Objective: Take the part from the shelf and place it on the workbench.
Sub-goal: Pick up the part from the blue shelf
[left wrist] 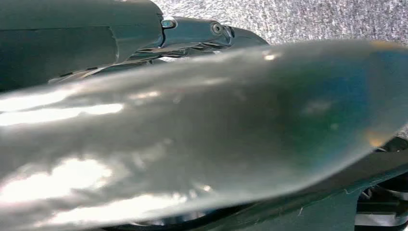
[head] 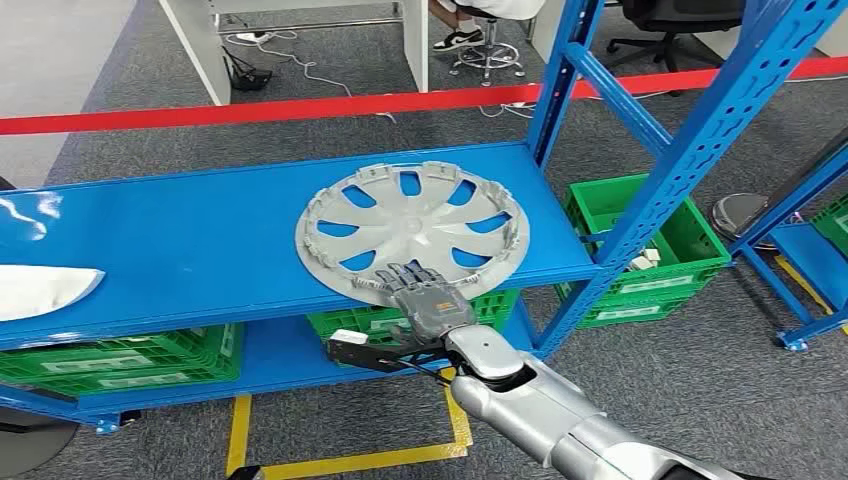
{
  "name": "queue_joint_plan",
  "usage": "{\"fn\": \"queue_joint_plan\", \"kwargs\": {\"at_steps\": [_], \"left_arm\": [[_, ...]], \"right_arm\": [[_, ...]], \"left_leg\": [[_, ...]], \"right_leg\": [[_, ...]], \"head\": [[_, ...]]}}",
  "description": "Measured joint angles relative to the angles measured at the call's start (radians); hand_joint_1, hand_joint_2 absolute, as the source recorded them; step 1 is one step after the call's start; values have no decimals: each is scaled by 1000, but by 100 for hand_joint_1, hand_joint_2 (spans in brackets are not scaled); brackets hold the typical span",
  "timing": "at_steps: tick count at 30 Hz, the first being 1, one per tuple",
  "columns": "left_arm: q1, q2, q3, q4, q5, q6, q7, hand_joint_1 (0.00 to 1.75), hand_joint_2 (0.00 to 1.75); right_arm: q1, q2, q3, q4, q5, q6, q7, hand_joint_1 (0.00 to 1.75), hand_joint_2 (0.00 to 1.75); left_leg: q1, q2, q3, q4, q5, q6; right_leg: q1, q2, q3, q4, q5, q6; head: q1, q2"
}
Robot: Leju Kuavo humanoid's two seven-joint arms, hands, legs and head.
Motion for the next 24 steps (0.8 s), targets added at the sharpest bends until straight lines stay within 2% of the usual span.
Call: {"fn": "queue_joint_plan", "kwargs": {"at_steps": [4, 5, 8, 9, 18, 24], "left_arm": [[0, 0, 0, 0, 0, 0, 0, 0, 0], [0, 0, 0, 0, 0, 0, 0, 0, 0], [0, 0, 0, 0, -1, 1, 0, 0, 0], [0, 0, 0, 0, -1, 1, 0, 0, 0], [0, -1, 9, 0, 38, -14, -7, 0, 0], [0, -1, 13, 0, 40, -19, -12, 0, 0]], "right_arm": [[0, 0, 1, 2, 15, -16, 17, 0, 175], [0, 0, 2, 3, 21, -21, 22, 11, 175], [1, 2, 4, 7, 29, -26, 30, 140, 175], [1, 2, 4, 8, 30, -26, 30, 173, 175], [-9, 5, 6, 19, 55, 2, 80, 175, 175], [-34, 11, 6, 42, 69, 64, 135, 175, 175]], "left_leg": [[0, 0, 0, 0, 0, 0], [0, 0, 0, 0, 0, 0], [0, 0, 0, 0, 0, 0], [0, 0, 0, 0, 0, 0], [0, 0, 0, 0, 0, 0], [0, 0, 0, 0, 0, 0]], "right_leg": [[0, 0, 0, 0, 0, 0], [0, 0, 0, 0, 0, 0], [0, 0, 0, 0, 0, 0], [0, 0, 0, 0, 0, 0], [0, 0, -2, 0, 0, 0], [0, 0, -8, 0, 0, 0]], "head": [[0, 0], [0, 0], [0, 0], [0, 0], [0, 0], [0, 0]]}}
